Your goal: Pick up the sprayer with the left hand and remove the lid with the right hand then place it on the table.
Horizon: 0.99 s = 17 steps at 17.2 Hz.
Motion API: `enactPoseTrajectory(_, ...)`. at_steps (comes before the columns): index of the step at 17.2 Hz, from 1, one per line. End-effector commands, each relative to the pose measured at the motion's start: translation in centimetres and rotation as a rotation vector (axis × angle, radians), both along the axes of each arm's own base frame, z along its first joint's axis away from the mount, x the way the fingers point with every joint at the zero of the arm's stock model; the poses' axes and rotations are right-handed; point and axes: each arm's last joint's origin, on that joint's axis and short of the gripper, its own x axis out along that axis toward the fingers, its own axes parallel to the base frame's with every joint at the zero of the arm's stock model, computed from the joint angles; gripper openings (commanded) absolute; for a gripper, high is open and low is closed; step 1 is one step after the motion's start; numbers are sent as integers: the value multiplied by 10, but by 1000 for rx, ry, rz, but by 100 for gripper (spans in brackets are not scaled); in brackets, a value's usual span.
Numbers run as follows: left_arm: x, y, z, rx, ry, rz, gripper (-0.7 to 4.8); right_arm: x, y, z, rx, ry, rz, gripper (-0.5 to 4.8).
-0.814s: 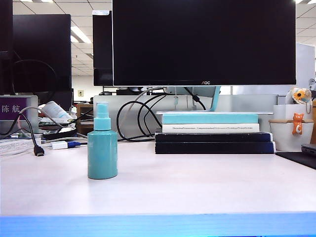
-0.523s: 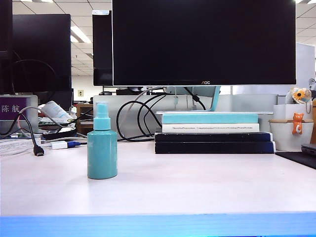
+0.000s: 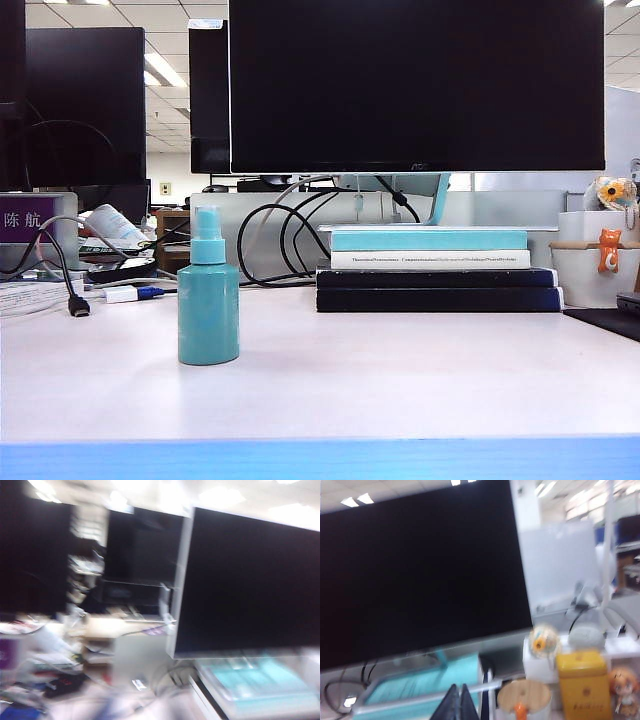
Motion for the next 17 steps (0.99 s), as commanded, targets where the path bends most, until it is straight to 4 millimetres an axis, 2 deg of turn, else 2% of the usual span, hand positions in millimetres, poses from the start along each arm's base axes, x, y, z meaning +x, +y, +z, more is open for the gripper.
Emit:
enactPoseTrajectory(1, 53, -6, 9, 182, 129, -222, 479, 21, 2, 39, -34, 48, 101, -3)
enactPoseTrajectory(4, 97, -11, -25, 438, 172, -419, 479, 58, 10, 65, -98, 160, 411, 0)
enactPoseTrajectory(5, 113, -13, -46, 540, 161, -529, 479, 81, 13, 73, -107, 220, 571, 11)
enactPoseTrajectory(6, 118, -13, -52, 558, 166, -557, 479, 90, 14, 75, -101, 247, 624, 58)
enactPoseTrajectory(7, 128, -13, -69, 581, 203, -594, 479, 106, 15, 77, -77, 296, 708, 199)
enactPoseTrajectory(8, 137, -14, -87, 561, 256, -651, 479, 124, 15, 77, -66, 349, 825, 310)
enactPoseTrajectory(11, 148, -15, -113, 525, 290, -761, 479, 152, 10, 68, -45, 421, 1019, 311)
enactPoseTrajectory(17, 155, -15, -129, 509, 334, -778, 479, 169, 3, 49, 1, 488, 1064, 311)
